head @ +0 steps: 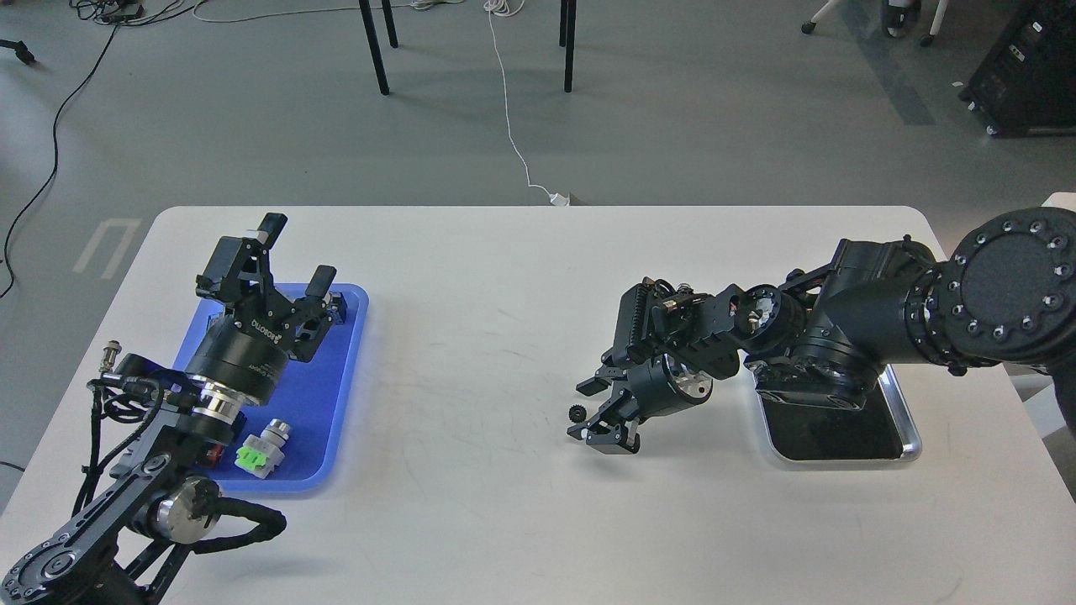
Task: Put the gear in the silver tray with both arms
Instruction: 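Reach the right gripper to the black gear and grasp it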
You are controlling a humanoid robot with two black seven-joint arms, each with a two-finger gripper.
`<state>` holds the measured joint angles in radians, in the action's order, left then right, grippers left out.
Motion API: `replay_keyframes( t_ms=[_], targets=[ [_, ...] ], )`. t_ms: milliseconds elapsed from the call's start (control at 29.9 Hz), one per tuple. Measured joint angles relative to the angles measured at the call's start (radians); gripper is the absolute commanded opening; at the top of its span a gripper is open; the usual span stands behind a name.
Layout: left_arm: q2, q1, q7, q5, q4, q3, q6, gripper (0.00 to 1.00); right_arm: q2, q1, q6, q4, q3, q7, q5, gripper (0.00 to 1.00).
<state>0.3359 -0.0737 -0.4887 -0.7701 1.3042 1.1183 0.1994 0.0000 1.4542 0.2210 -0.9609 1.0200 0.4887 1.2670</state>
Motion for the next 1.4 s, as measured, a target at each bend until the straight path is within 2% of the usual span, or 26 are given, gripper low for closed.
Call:
replay_keyframes(
  t_ms=[735, 902, 1103, 1403],
  targets=[
    [-0.001, 0.000, 0.000, 0.000, 0.000, 0.002, 0.000, 0.98, 0.000, -0.022, 0.017, 0.020, 0.005, 0.000, -0.004, 0.41],
    [-0.001, 0.000, 0.000, 0.000, 0.000, 0.002, 0.000, 0.98, 0.000, -0.023, 0.018, 0.021, 0.005, 0.000, -0.006, 0.32],
    [-0.002, 0.001, 0.000, 0.000, 0.000, 0.001, 0.000, 0.98, 0.000, -0.029, 0.018, 0.021, 0.005, 0.000, -0.005, 0.17],
    [-0.002, 0.001, 0.000, 0.000, 0.000, 0.001, 0.000, 0.98, 0.000, -0.027, 0.017, 0.021, 0.005, 0.000, -0.005, 0.14]
  ],
)
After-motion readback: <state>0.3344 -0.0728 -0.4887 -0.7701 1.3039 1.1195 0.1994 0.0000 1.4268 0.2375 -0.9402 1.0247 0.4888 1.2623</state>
